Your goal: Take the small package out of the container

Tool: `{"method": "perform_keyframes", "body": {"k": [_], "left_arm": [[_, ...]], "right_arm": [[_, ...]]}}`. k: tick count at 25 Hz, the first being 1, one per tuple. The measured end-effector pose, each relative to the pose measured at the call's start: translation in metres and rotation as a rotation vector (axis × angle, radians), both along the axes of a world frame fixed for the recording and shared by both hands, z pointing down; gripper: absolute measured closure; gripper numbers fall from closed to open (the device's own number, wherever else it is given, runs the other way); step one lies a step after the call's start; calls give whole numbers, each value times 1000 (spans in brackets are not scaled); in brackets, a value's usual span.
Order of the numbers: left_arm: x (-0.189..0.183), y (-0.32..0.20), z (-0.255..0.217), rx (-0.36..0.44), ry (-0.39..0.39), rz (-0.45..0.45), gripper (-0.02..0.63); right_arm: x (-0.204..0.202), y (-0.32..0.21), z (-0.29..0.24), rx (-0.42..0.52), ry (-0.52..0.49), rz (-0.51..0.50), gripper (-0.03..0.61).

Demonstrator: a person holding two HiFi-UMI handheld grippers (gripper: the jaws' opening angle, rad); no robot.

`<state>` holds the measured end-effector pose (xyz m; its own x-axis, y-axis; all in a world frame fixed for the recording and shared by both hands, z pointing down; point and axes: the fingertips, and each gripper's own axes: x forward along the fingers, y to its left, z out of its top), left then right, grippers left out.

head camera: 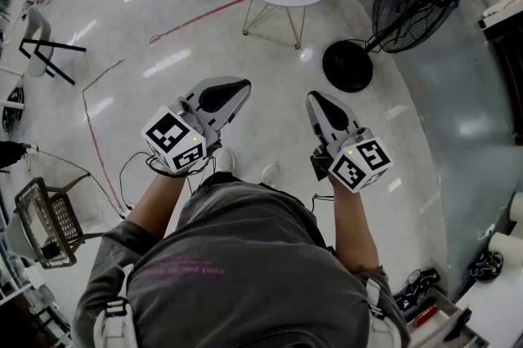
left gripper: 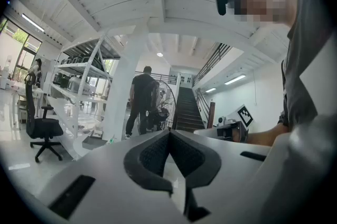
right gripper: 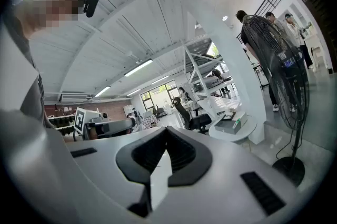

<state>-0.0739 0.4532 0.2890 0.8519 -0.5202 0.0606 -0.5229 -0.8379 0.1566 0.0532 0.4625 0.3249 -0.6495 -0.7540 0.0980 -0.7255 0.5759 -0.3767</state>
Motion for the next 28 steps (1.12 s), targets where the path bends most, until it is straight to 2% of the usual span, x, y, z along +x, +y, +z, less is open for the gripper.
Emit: {"method": "perform_keyframes", "body": {"k": [10,20,28], "left_arm": [[27,4,2,-38,-4,-44,607],[56,-4,6,-33,-9,-90,607],[70,-21,12,-26,-16,-98,607]], "right_arm": [[24,1,1,-4,-29,-20,558],[67,-3,4,-6,-44,-28,558],[96,-20,7,-13,-92,0,558]]}}
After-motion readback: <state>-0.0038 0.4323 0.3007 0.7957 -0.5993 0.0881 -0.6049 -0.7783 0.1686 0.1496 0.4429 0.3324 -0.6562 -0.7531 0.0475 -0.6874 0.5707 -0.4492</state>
